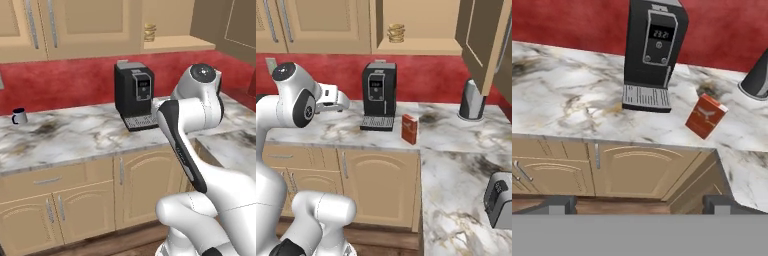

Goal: Pick the jam and cereal from the counter and place them in the cabinets closest to them.

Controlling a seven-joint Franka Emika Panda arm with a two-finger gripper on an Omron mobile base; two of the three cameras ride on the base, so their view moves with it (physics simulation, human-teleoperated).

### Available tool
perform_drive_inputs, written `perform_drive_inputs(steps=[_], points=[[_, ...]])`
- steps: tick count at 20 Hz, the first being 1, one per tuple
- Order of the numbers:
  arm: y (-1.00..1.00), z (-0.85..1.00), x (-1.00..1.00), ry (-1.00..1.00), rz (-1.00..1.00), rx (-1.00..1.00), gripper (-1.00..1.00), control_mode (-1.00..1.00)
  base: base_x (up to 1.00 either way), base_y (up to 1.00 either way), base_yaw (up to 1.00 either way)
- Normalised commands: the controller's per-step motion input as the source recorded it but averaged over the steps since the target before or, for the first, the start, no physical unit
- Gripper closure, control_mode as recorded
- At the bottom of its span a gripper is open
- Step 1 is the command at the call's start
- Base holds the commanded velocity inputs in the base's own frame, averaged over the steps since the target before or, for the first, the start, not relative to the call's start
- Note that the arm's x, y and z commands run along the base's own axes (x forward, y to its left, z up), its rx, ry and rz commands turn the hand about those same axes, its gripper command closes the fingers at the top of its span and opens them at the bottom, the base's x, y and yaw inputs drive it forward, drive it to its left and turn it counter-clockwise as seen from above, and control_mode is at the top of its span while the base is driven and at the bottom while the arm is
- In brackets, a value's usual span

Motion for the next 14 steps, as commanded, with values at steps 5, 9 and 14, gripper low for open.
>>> perform_drive_inputs(steps=[5, 9, 14], points=[[0.00, 0.00, 0.00, 0.00, 0.00, 0.00, -1.00, 1.00, 0.00, -0.44, 0.00], [0.00, 0.00, 0.00, 0.00, 0.00, 0.00, -1.00, 1.00, -0.01, -0.38, 0.00], [0.00, 0.00, 0.00, 0.00, 0.00, 0.00, -1.00, 1.00, 0.00, -0.36, -0.02]])
